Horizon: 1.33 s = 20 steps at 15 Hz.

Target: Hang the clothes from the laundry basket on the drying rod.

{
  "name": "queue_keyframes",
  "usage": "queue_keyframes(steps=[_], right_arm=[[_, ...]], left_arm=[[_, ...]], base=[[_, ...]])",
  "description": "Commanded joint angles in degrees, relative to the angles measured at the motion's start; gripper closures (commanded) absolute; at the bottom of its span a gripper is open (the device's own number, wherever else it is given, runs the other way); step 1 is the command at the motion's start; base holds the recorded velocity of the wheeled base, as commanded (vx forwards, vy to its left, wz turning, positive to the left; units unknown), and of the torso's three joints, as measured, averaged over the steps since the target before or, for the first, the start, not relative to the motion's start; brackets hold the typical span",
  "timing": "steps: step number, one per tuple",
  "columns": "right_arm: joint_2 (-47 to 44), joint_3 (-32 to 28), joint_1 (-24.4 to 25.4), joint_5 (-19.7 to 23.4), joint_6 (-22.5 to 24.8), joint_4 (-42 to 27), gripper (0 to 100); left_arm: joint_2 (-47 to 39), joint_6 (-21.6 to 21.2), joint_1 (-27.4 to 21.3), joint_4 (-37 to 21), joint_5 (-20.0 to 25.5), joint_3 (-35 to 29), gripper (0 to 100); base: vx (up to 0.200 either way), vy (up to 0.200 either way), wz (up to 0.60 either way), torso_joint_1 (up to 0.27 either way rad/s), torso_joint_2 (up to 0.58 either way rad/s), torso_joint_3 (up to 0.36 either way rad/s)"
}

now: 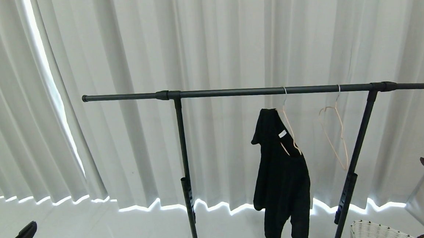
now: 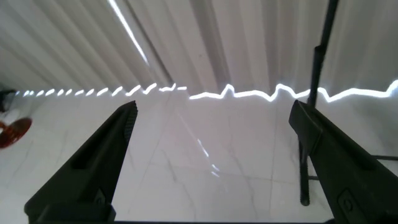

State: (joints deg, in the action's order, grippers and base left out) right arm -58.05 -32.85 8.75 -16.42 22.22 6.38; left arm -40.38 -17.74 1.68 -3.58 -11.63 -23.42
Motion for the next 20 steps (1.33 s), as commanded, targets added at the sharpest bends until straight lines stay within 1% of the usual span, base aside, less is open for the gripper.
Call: queue_keyframes(steps=[1,5,9,13,17,20], right_arm=[[3.03,1.74,-0.32,-0.01,0.10,0.04,0],[4.26,2.62,-0.32,-0.01,0.19,0.04,0],[4.26,2.80,-0.32,-0.01,0.10,0.04,0],[4.35,4.55,-0.32,-0.01,-0.16,0.04,0],[4.17,6.13,-0.40,-0.10,-0.34,0.04,0],[2.86,6.66,-1.46,-0.01,-1.66,0.04,0]], left_arm=[[5.04,-0.19,3.24,0.07,0.03,3.03,0],[7.42,-0.28,3.24,-0.02,0.12,3.47,0],[9.09,-0.54,3.24,-0.02,0.12,4.52,0],[12.60,-0.72,3.24,-0.02,0.12,7.60,0],[11.64,-0.72,3.24,-0.02,0.29,8.74,0],[9.09,-0.72,2.18,-0.02,0.38,8.83,0]], base=[[0.000,0.000,0.00,0.000,0.00,0.000],[0.000,0.000,0.00,-0.046,0.10,0.055],[0.000,0.000,0.00,-0.210,0.47,0.254],[0.000,0.000,0.00,-0.218,0.51,0.286],[0.000,0.000,0.00,-0.206,0.49,0.288],[0.000,0.000,0.00,-0.198,0.48,0.286]])
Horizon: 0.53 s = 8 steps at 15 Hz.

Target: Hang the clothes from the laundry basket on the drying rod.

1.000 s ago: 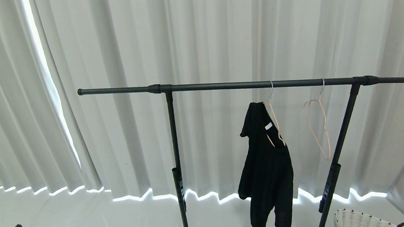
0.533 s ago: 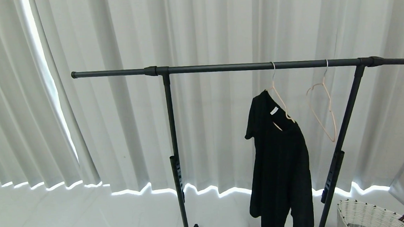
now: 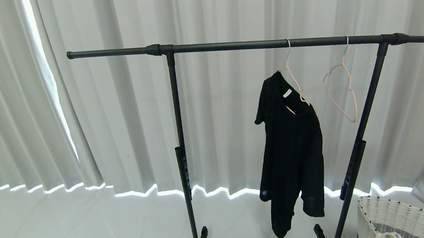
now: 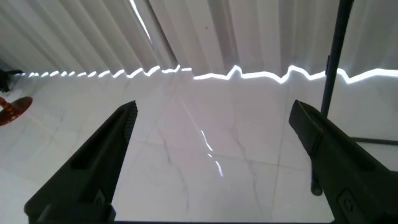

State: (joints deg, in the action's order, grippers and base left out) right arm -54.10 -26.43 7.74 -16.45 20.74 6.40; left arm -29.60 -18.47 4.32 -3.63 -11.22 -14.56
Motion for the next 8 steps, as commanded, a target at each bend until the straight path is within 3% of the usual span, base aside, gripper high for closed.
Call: queue_keyframes(steps=[1,6,8], right_arm=[[-1.62,0.41,-1.24,0.01,-0.43,0.02,0],[-1.97,2.00,-2.29,0.01,-0.61,0.02,0],[-1.97,3.31,-2.73,0.01,-0.52,0.02,0]], left_arm=[[-3.10,0.01,-1.33,0.03,-0.03,-0.12,0],[-6.17,0.10,-7.66,0.47,-0.03,-1.00,0],[-8.63,0.10,-8.45,3.72,-0.03,-1.35,0]], base=[[0.000,0.000,0.00,-0.188,0.48,0.290],[0.000,0.000,0.00,-0.162,0.47,0.293],[0.000,0.000,0.00,-0.068,0.21,0.146]])
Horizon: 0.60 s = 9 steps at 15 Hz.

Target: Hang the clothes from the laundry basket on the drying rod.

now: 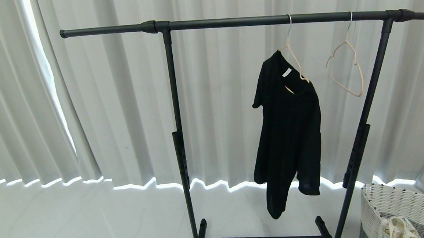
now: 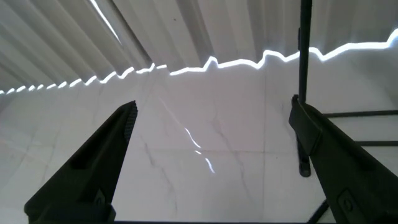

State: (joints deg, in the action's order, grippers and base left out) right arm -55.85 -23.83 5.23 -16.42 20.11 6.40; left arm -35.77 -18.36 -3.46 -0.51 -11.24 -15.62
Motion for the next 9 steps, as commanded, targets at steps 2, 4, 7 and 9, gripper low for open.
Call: queue_keyframes(steps=[2,4,7,9], right_arm=[[-0.05,1.77,-0.22,-0.01,0.28,0.02,0],[1.00,2.30,-0.22,-0.01,0.28,0.02,0],[2.93,3.88,-0.31,-0.01,0.19,0.02,0],[3.81,4.67,-0.31,-0.01,0.28,-0.07,0]], left_arm=[[-5.54,0.08,-0.67,4.38,-0.01,-0.38,0],[-7.12,-0.01,-0.67,6.93,-0.01,-0.56,0],[-7.39,-0.01,-0.84,7.02,-0.01,-0.82,0],[-7.30,-0.01,-0.84,7.02,-0.01,-0.91,0]], base=[[0.000,-0.100,0.00,-0.024,0.07,0.044],[0.000,-0.200,0.00,-0.005,0.03,0.017],[0.000,-0.200,0.00,0.001,0.01,0.004],[0.000,-0.200,0.00,0.002,0.01,0.002]])
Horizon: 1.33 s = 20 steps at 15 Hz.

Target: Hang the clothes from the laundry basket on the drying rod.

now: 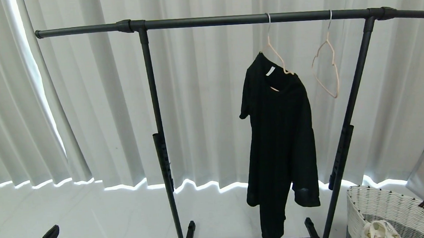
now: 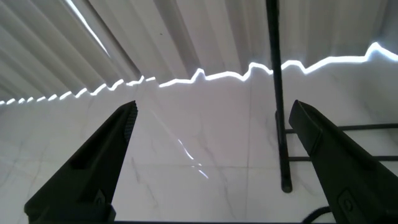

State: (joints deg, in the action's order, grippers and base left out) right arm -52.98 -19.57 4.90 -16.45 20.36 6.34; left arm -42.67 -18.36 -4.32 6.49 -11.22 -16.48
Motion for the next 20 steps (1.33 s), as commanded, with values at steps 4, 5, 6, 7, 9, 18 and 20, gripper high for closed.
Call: queue_keyframes(steps=[4,5,6,7,9,18,20], right_arm=[[1.30,1.02,0.02,0.01,0.03,0.08,0],[1.30,1.11,0.11,0.01,0.03,0.08,0],[1.21,1.11,0.11,0.10,0.03,-0.01,0],[0.95,1.11,0.11,0.36,0.03,-0.01,0],[-0.02,1.55,0.20,0.80,-0.14,-0.01,0],[-16.72,6.65,2.22,8.01,-2.60,0.08,0],[-21.20,7.52,5.03,8.01,-2.52,0.08,0]], left_arm=[[-0.49,-0.01,0.01,0.02,-0.03,-0.92,0],[-0.58,-0.01,0.10,0.02,-0.03,-1.54,0],[-0.66,-0.01,0.01,0.02,-0.03,-1.89,0],[-0.66,-0.01,0.10,0.02,-0.03,-2.06,0],[-0.84,-0.10,0.01,0.02,-0.03,-2.06,0],[0.39,-1.06,-7.55,0.37,0.05,-3.21,0],[0.30,-1.06,-7.64,0.37,0.05,-3.65,0]], base=[[0.000,-0.050,0.00,0.001,0.00,0.001],[0.000,0.000,0.00,0.000,0.00,0.000],[0.200,0.000,0.00,0.007,0.00,0.007],[0.200,0.000,0.00,-0.002,0.00,-0.002],[0.200,0.000,0.00,-0.002,0.00,0.010],[0.067,0.000,0.00,0.002,0.00,0.002],[0.000,0.000,0.00,0.000,0.00,0.000]])
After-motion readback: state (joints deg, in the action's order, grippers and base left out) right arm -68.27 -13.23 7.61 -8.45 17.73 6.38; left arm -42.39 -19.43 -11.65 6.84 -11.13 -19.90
